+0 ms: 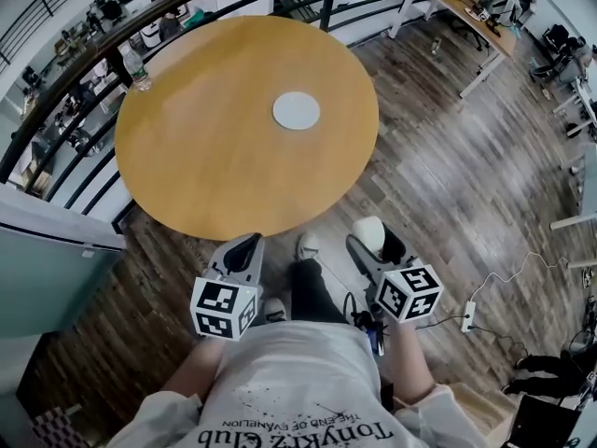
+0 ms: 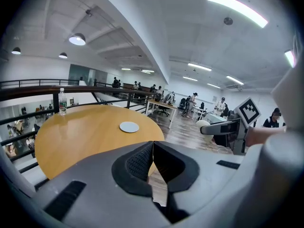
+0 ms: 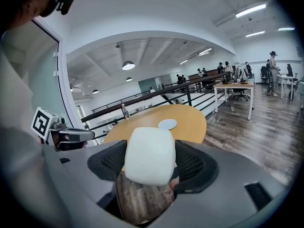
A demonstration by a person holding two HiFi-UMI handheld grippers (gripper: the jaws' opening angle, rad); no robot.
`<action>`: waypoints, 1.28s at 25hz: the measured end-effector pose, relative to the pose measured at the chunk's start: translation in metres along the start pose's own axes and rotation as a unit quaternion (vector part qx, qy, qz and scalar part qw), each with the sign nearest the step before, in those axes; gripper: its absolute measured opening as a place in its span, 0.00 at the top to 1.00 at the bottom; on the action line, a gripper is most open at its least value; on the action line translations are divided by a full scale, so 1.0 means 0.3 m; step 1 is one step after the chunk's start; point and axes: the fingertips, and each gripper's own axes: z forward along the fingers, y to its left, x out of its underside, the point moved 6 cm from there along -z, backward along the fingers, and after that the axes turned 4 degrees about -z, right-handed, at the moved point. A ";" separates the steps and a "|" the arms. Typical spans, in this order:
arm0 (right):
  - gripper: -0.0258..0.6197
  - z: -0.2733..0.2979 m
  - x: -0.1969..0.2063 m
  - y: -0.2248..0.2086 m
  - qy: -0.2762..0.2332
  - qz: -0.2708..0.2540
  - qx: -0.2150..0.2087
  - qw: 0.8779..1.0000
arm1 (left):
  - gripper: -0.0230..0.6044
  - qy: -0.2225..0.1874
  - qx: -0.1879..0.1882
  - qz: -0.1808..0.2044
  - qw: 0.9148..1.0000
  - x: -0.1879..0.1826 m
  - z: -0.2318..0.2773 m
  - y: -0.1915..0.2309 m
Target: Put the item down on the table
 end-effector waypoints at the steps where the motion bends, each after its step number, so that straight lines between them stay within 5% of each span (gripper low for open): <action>1: 0.47 0.031 -0.024 -0.027 0.000 -0.003 -0.003 1.000 | 0.93 0.000 -0.002 0.001 1.000 -0.021 0.035 0.009; 17: 0.47 0.543 -0.414 -0.402 0.028 -0.064 -0.088 0.994 | 0.93 -0.021 -0.058 -0.025 0.998 -0.417 0.556 0.126; 32: 0.47 0.711 -0.450 -0.492 0.058 -0.074 -0.093 0.991 | 0.93 -0.018 -0.064 -0.027 0.997 -0.505 0.689 0.185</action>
